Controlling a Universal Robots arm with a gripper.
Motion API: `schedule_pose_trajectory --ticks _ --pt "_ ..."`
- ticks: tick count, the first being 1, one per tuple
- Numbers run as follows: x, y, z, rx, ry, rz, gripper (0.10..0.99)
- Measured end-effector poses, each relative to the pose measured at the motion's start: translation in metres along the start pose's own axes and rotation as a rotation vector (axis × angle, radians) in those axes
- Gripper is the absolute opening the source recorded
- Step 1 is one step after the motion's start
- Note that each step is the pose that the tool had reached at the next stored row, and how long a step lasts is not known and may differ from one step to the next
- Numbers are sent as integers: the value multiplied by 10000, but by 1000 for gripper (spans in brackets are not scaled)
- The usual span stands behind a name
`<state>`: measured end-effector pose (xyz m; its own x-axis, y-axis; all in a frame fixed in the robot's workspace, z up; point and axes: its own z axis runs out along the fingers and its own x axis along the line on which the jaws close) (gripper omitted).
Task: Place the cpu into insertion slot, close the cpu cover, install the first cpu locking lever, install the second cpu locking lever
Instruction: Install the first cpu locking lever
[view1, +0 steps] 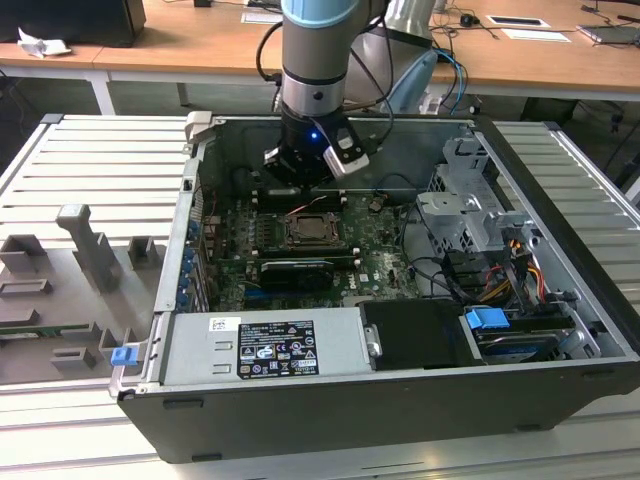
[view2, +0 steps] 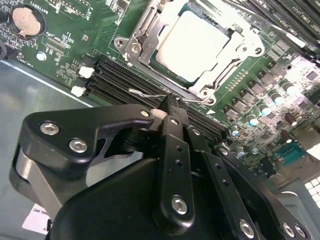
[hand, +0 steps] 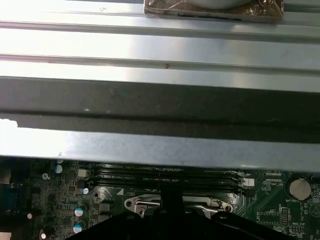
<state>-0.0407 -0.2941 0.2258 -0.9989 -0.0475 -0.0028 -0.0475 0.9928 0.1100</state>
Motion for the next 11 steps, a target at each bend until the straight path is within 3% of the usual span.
schedule_pose_trajectory --ticks 11 --pt "-111 6 61 1 0 1 106"
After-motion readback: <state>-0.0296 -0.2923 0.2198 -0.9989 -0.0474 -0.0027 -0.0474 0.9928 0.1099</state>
